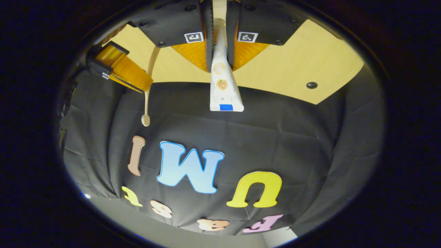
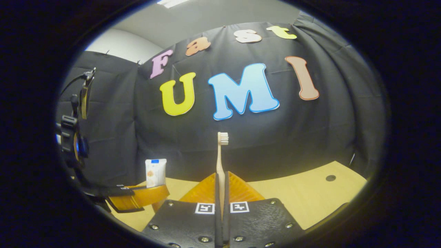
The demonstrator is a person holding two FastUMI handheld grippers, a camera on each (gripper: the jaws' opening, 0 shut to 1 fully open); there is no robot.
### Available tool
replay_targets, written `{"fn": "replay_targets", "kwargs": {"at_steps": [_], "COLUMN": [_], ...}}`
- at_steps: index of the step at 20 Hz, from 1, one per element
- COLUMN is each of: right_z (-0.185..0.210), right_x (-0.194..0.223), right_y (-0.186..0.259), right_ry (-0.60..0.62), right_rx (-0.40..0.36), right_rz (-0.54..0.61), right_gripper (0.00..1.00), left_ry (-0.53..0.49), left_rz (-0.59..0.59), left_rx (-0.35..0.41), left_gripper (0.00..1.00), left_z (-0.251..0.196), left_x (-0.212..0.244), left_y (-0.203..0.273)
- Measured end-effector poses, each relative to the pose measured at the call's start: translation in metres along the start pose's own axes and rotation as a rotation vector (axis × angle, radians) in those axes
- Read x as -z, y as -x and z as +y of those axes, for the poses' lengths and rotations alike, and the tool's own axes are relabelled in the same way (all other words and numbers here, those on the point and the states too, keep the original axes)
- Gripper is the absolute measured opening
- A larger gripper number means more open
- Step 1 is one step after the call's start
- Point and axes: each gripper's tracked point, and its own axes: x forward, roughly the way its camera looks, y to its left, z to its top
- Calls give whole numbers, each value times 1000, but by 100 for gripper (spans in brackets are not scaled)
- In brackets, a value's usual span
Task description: Put the toothbrush and toothpaste on the desktop into the cup, then pick up the cup and place it on the coaster on the desktop.
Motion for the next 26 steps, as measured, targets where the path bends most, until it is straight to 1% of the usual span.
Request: {"fn": "replay_targets", "kwargs": {"at_steps": [4,7,9,11,15,21,23,24,26], "right_z": [-5,-11,-14,-19,-26,-27,-25,-23,-23], "right_x": [29,57,80,94,107,112,114,115,117], "right_y": [-17,-24,-27,-25,-22,-15,-11,-9,-2], "right_ry": [27,31,34,59,102,147,146,143,164], "right_rx": [-8,1,8,26,46,56,44,36,33], "right_rz": [35,75,127,157,202,240,260,270,290], "right_gripper": [2,2,2,2,3,4,6,9,8], "left_ry": [-3,-4,-7,-8,-7,8,10,12,20], "left_rz": [-57,-69,-66,-61,-48,-36,-25,-20,-13], "left_rx": [32,43,43,48,51,63,68,73,80], "left_gripper": [22,22,21,22,22,22,21,20,21], "left_z": [-7,-12,-10,-9,-7,-8,-12,-13,-16], "left_x": [-11,-17,-17,-16,-13,-7,-3,-1,1], "left_y": [-7,-12,-13,-11,-10,-15,-19,-20,-23]}}
